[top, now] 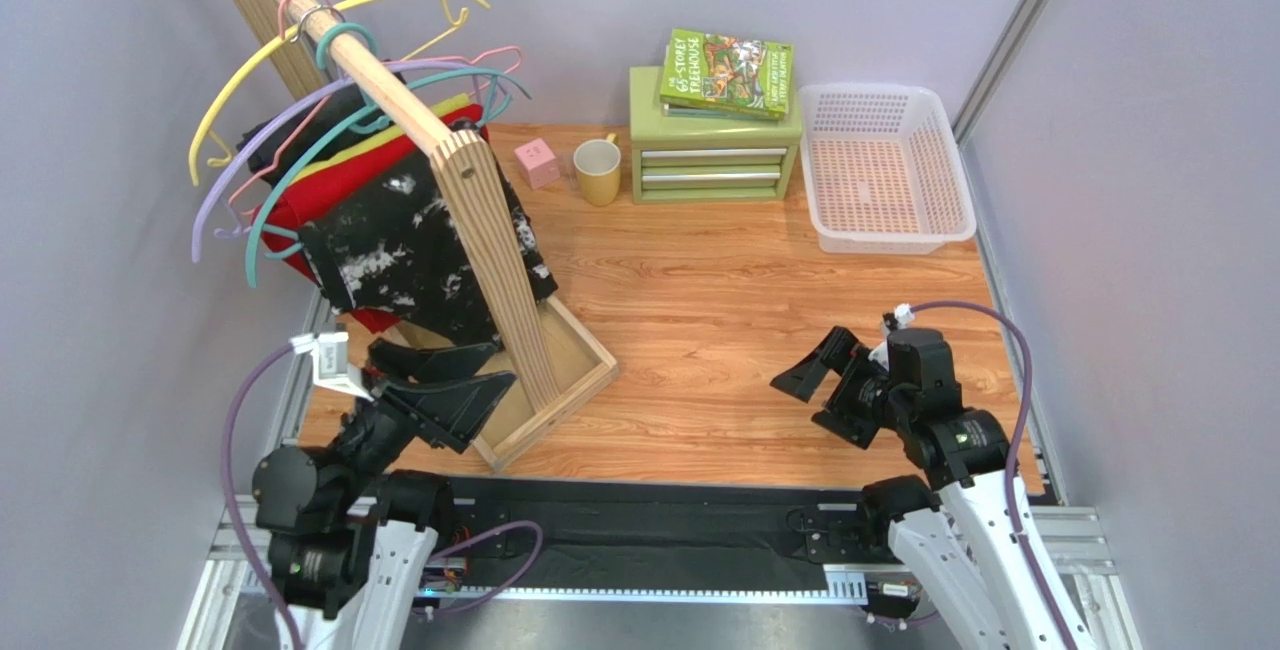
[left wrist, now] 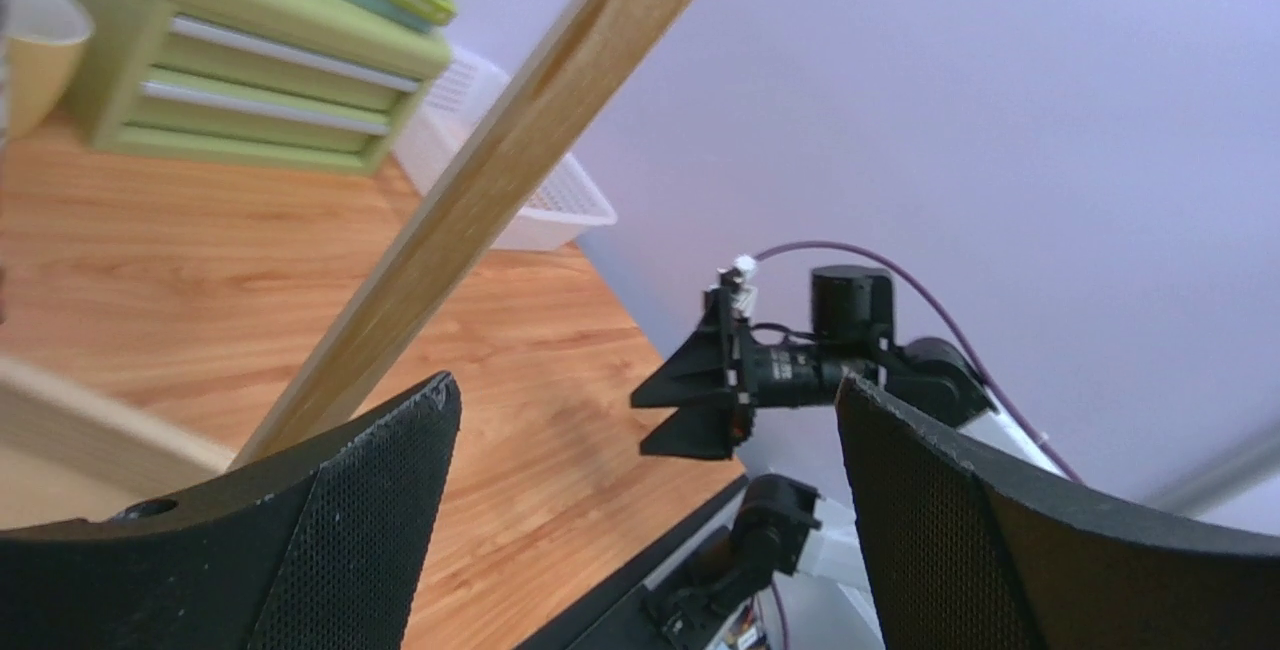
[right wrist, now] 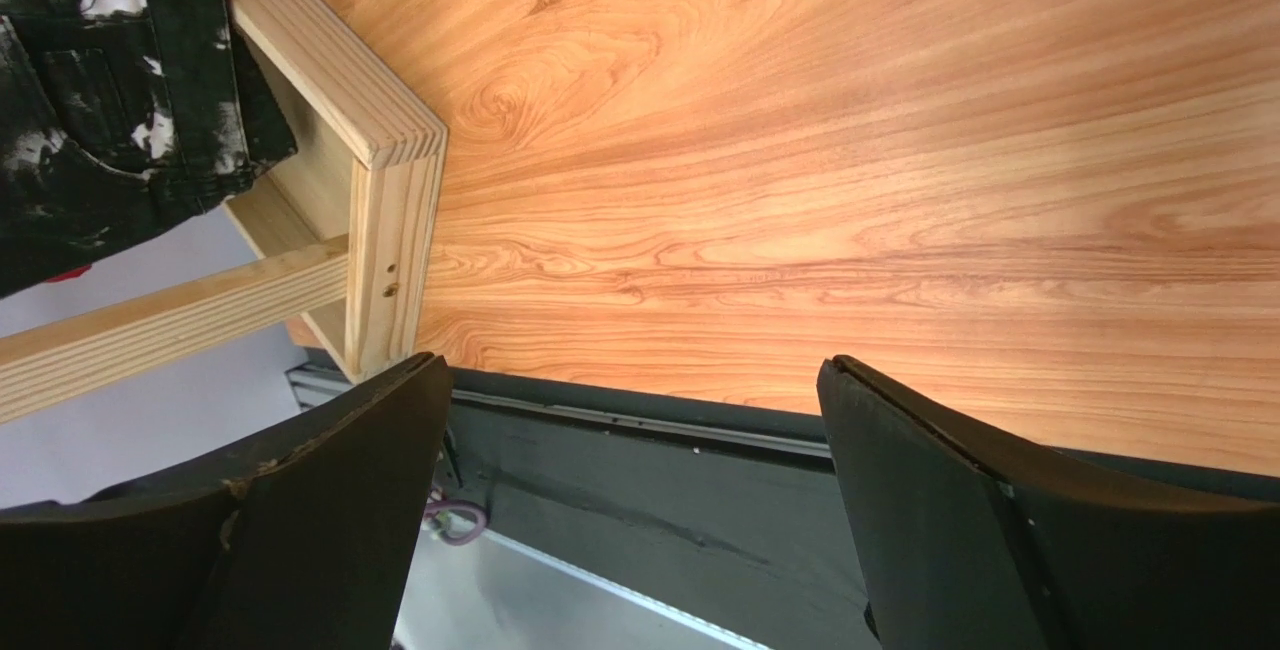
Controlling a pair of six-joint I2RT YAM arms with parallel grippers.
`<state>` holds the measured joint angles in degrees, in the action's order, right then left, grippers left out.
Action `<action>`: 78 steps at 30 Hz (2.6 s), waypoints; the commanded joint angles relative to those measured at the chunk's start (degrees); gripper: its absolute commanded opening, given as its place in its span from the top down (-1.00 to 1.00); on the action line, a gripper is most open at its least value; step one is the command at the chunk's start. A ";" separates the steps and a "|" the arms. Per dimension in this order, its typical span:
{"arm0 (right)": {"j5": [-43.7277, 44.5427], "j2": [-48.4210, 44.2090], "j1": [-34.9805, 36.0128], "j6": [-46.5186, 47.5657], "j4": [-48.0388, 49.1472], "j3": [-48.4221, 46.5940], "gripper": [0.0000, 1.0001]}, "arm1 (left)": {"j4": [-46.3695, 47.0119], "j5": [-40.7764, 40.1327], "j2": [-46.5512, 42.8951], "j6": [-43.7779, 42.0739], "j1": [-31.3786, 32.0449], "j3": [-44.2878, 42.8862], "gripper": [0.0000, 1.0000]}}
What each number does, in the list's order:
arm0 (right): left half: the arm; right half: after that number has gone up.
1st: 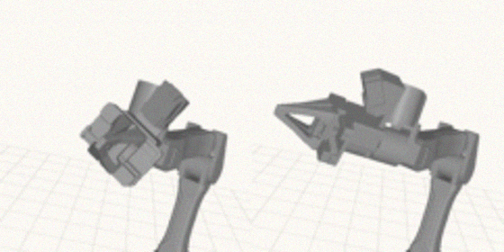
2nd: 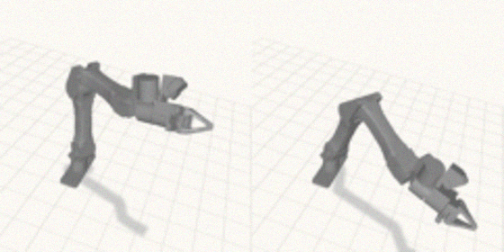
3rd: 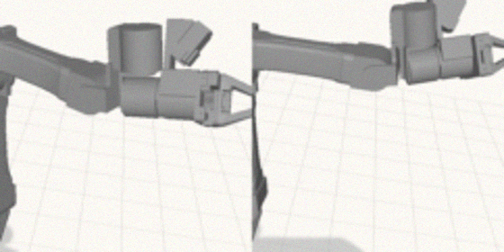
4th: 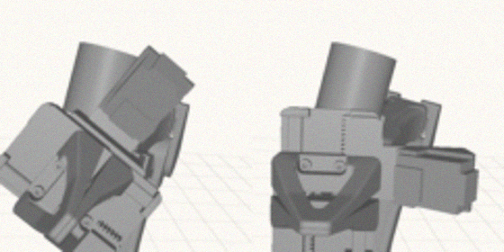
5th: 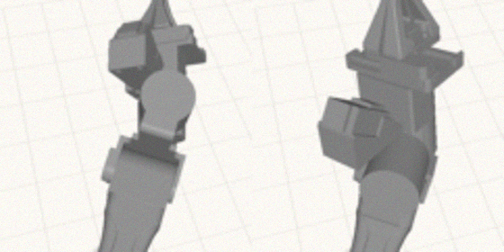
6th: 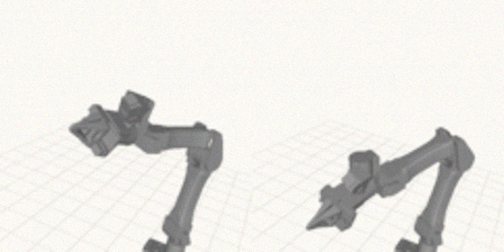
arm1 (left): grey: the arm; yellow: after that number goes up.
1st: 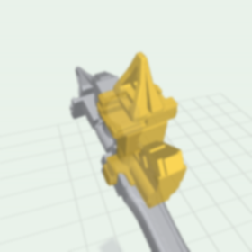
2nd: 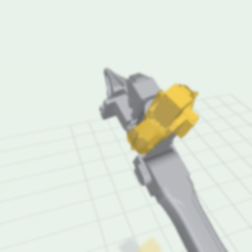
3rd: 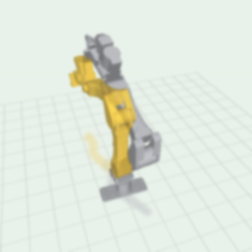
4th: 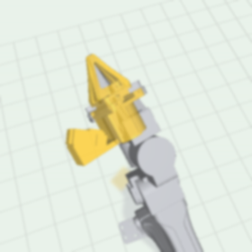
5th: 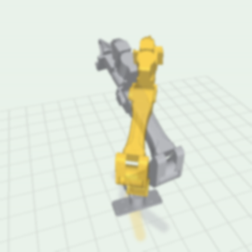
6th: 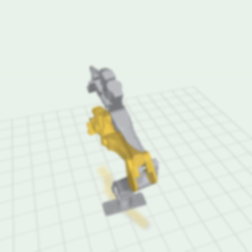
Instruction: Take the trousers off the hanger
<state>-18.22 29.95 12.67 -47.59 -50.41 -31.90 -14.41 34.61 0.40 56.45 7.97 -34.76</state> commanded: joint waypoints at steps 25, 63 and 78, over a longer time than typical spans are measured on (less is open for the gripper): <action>-15.35 23.38 0.78 14.71 -6.35 -32.41 -1.00 | -50.61 -33.11 25.40 -10.02 0.03 -51.33 -0.37; -21.07 26.82 27.76 29.40 -18.05 -48.61 -1.00 | -58.28 -34.88 71.58 -37.28 -13.50 -99.72 -0.49; -21.77 29.28 27.94 29.93 -17.53 -49.31 -1.00 | -57.48 -24.94 72.46 -45.81 -18.95 -93.03 -0.45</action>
<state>-38.74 58.26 40.34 -18.55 -68.38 -78.83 -71.77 7.77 73.30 14.85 -10.50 -128.66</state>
